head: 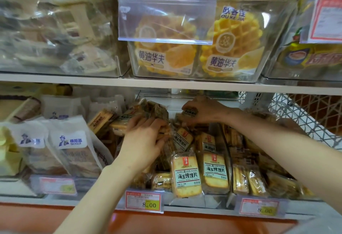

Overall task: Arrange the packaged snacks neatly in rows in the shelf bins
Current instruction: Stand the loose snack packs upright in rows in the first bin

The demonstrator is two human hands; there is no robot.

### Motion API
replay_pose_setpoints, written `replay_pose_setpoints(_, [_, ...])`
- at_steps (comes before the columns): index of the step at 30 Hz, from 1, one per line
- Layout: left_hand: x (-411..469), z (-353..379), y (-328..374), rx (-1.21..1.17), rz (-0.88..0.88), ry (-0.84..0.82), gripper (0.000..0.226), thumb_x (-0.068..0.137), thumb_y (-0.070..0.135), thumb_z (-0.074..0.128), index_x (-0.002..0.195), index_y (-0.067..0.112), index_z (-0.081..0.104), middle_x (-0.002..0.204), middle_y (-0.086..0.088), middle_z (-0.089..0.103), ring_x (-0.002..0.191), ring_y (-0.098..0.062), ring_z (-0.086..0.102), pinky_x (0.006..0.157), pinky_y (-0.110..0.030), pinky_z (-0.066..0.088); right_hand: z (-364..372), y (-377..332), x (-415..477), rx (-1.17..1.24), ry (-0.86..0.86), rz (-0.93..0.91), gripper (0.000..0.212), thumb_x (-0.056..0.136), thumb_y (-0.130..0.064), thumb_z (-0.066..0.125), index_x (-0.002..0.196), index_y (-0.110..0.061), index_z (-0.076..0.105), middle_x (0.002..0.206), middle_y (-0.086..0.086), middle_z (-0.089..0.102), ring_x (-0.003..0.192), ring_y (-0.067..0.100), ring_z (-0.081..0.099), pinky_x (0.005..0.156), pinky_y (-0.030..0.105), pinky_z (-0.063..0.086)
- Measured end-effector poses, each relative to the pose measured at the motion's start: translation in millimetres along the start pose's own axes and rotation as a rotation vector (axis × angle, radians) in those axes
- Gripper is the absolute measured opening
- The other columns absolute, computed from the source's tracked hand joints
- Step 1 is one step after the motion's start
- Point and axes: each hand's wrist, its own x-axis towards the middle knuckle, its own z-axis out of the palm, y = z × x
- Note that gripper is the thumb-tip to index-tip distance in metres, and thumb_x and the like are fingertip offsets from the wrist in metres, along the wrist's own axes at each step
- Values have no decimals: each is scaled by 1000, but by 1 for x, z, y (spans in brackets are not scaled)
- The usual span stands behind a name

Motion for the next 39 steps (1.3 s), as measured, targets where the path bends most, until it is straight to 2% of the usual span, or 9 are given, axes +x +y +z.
replay_pose_setpoints(3, [-1,1,-1,11,8,5,42,74,43,40,97,20,67,87,2,70,86,-25,66,94,-33,30,6,1,-2,74,24,-10,65,75,-51,69,134,-36,44,133,11,36,122,29,41,98,33,40])
replay_pose_setpoints(9, [0,1,0,25,11,6,35,74,38,47,94,19,67,84,1,70,81,-26,67,91,-32,26,-3,2,9,411,172,-152,66,77,-24,75,135,-19,44,137,4,47,127,19,42,96,23,33])
replay_pose_setpoints(12, [0,2,1,13,1,-5,30,71,31,58,96,18,67,86,0,70,84,-27,67,93,-33,26,11,1,27,190,83,-170,59,78,-41,72,131,-28,48,133,-1,53,120,18,50,98,35,43])
replay_pose_setpoints(22, [-3,-4,-5,7,51,12,39,76,38,41,98,18,67,88,1,69,88,-27,66,96,-32,27,2,7,36,-104,-76,-96,56,83,-46,65,135,-35,45,137,4,42,127,24,40,96,31,36])
replay_pose_setpoints(26, [-5,-9,-8,33,64,20,36,74,33,41,95,18,67,86,1,69,87,-24,66,101,-37,35,-10,-13,32,232,72,-183,60,78,-40,72,132,-31,49,138,0,44,126,15,40,95,25,34])
replay_pose_setpoints(29, [-6,-9,-9,30,76,8,34,73,31,43,94,18,67,84,1,69,85,-23,66,101,-38,35,-3,-39,35,347,-1,-251,64,81,-24,72,138,-27,43,141,-2,44,125,9,40,88,13,29])
replay_pose_setpoints(33, [-6,-11,-8,36,70,-3,35,73,34,43,93,19,68,84,4,69,83,-22,67,90,-39,45,5,-57,44,377,-141,-216,63,81,-21,71,138,-24,44,140,3,46,127,20,42,101,28,33])
replay_pose_setpoints(36, [-5,-10,-9,36,66,7,36,73,36,43,94,21,67,85,5,69,84,-21,66,91,-32,39,-2,-58,41,368,-59,-230,54,80,-21,71,130,-21,51,130,3,54,118,19,49,89,26,38])
replay_pose_setpoints(39, [-6,-10,-10,57,59,22,36,73,35,42,93,21,67,85,4,70,86,-23,67,97,-35,35,-16,-45,30,507,21,-156,51,82,-23,70,129,-24,49,121,-5,55,104,6,51,78,10,36])
